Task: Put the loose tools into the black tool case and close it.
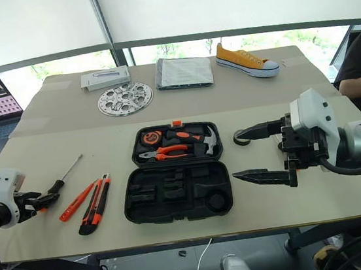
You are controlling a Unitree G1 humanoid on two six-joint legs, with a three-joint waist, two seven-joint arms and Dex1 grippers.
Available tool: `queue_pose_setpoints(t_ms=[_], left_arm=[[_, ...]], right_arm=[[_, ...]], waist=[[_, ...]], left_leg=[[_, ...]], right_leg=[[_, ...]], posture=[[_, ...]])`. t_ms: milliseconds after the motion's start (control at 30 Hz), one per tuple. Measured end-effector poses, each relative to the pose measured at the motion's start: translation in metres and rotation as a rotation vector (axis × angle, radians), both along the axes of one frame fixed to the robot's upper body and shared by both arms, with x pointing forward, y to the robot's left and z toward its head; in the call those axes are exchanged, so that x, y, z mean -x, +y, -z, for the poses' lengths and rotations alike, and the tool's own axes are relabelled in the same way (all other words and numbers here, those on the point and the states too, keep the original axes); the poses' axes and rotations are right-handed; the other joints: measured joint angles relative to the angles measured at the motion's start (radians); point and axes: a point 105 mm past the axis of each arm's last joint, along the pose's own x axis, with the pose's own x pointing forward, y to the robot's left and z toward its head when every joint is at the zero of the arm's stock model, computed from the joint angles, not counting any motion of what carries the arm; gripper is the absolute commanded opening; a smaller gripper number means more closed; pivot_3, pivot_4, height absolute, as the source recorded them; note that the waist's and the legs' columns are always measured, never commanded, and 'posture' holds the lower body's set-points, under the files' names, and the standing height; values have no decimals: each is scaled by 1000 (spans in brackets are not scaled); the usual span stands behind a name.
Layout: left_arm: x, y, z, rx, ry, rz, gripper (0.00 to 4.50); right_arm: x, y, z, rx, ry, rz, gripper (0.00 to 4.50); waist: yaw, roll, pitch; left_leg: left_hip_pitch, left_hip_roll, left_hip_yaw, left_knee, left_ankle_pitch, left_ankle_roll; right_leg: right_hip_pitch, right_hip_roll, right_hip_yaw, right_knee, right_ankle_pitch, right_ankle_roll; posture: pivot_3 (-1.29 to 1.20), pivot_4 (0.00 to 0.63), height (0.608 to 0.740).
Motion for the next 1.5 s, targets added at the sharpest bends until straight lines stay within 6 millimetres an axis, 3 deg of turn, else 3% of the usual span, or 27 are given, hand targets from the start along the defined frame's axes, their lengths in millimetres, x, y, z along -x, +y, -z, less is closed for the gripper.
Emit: queue_pose_setpoints(t_ms=[67, 167, 267, 367, 433, 533, 600, 800, 1100, 1167, 1200, 1367, 1500], left_arm=[[-2, -1, -2, -9, -5, 18, 957], [-16, -24, -17, -31, -57, 156, 947], [-43, -87, -74, -51, -243, 433, 947], [-47, -145, -122, -101, -389, 708, 947], [-41, -178, -125, -121, -393, 889, 947], [-28, -221, -96, -143, -294, 1156, 947], [-27, -236, -80, -165, -236, 1241, 947], [-37, -251, -53, -300, -185, 1387, 947], [-42, -262, -35, -316, -144, 1414, 947], [-42, -263, -34, -318, -139, 1414, 1950], [-42, -263, -34, -315, -135, 1412, 2146], [-39, -266, -34, -285, -113, 1414, 3984], [-41, -270, -43, -257, -142, 1400, 3984]], right_arm=[[0, 0, 0, 1, 0, 1, 4500], [0, -3, 6, 4, 18, 14, 4500], [1, -4, 11, 11, 36, 19, 4500], [1, -7, 18, 29, 48, 41, 4500], [0, -11, 24, 45, 60, 63, 4500], [-2, -15, 30, 70, 58, 96, 4500], [-3, -19, 33, 83, 59, 118, 4500], [-2, -24, 43, 74, 77, 171, 4500], [1, -22, 45, 59, 60, 197, 4500], [2, -22, 46, 60, 64, 201, 4500], [2, -22, 47, 61, 63, 201, 4500], [1, -23, 46, 63, 57, 207, 4500], [1, -23, 46, 61, 57, 208, 4500]], waist=[[0, 0, 0], [14, -4, 2], [37, -11, 5], [28, -11, 5], [21, -11, 5], [1, -11, 5], [-4, -11, 5], [0, -11, 6], [4, -11, 6], [5, -11, 6], [5, -11, 6], [6, -11, 6], [8, -11, 6]], left_leg=[[0, 0, 0, 0, 0, 0], [-4, 0, -2, 3, 0, 0], [-6, -1, -3, 7, 0, 0], [-4, -5, -2, 6, -1, 1], [-4, -5, -2, 6, 0, 1], [-4, -5, -2, 5, 0, 1], [-4, -4, -2, 6, 0, 0], [-4, -2, -2, 6, 3, 3], [-5, -2, -3, 6, 5, 9], [-4, -2, -2, 6, 5, 9], [-4, -2, -2, 6, 5, 9], [-4, -2, -2, 6, 5, 9], [-4, -2, -3, 6, 5, 9]], right_leg=[[0, 0, 0, 0, 0, 0], [-1, 0, -2, 0, 0, 0], [0, -2, -4, -2, 1, 1], [0, -4, -2, -2, 2, 3], [0, -3, -1, -2, 3, 4], [-1, -3, -1, -2, 2, 2], [-1, -2, -2, -1, 1, 1], [0, -1, -1, -1, 2, -1], [-1, -1, -2, -1, 2, 0], [-1, -1, -2, -1, 2, 0], [-1, -1, -1, -1, 2, 0], [-1, -1, -1, -1, 2, 0], [-1, -1, -2, -1, 2, 0]], posture=[[0, 150, 740], [0, 150, 740], [0, 150, 740], [0, 150, 740], [0, 150, 740], [0, 150, 740], [0, 150, 740], [0, 150, 740], [0, 150, 740], [0, 150, 740], [0, 150, 740], [0, 150, 740], [0, 150, 740]])
